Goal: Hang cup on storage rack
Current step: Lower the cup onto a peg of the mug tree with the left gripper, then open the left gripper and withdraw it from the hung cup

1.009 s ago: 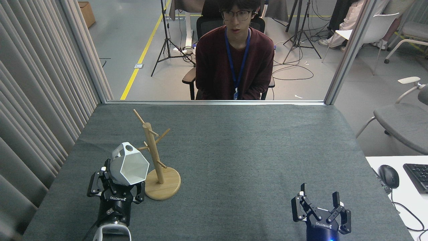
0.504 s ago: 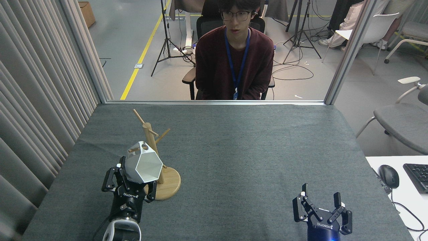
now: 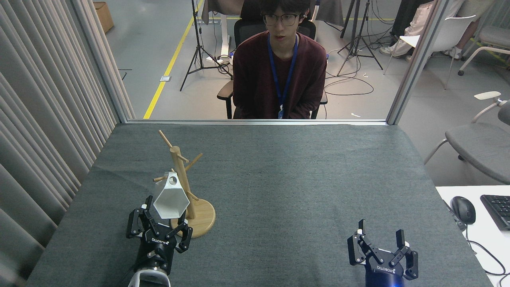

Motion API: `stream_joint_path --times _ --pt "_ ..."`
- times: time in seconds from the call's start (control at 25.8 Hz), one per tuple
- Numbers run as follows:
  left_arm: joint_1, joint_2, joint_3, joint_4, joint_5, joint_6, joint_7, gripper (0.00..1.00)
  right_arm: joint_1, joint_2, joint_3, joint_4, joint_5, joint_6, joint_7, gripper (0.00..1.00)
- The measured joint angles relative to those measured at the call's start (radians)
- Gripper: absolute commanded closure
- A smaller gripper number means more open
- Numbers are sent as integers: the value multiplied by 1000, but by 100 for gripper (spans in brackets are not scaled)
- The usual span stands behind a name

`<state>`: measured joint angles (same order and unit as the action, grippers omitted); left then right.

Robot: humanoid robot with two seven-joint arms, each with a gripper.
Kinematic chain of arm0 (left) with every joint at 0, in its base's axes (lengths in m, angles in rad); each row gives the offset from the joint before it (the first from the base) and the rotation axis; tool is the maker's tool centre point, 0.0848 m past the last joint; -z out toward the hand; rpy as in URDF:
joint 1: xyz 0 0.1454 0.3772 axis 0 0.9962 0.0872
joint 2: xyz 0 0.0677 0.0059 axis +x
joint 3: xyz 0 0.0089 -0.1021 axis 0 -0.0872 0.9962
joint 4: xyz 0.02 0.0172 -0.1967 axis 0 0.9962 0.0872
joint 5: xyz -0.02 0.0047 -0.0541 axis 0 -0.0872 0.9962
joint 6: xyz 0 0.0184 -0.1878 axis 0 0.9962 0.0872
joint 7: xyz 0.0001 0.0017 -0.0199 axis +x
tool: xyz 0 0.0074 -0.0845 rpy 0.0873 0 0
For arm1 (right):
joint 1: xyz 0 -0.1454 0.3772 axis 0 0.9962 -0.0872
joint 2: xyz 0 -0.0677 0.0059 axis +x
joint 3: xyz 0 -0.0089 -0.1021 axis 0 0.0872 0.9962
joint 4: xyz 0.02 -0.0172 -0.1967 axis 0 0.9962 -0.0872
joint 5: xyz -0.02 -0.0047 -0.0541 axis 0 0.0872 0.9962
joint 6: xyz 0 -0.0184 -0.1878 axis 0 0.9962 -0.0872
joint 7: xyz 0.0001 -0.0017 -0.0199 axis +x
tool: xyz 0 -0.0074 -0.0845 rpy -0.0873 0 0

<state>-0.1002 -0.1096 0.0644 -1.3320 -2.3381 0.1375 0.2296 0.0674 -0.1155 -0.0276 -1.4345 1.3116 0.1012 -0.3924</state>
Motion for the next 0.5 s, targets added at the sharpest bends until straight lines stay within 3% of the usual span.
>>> stream_joint_path --times 0.23,0.5 --pt "64 8 8 0 104 -13 -1 0 3 -11 0 0 5 -4 0 2" --pt "191 31 8 -233 576 -205 -48 0 43 -74 8 -19 28 -38 -3 2"
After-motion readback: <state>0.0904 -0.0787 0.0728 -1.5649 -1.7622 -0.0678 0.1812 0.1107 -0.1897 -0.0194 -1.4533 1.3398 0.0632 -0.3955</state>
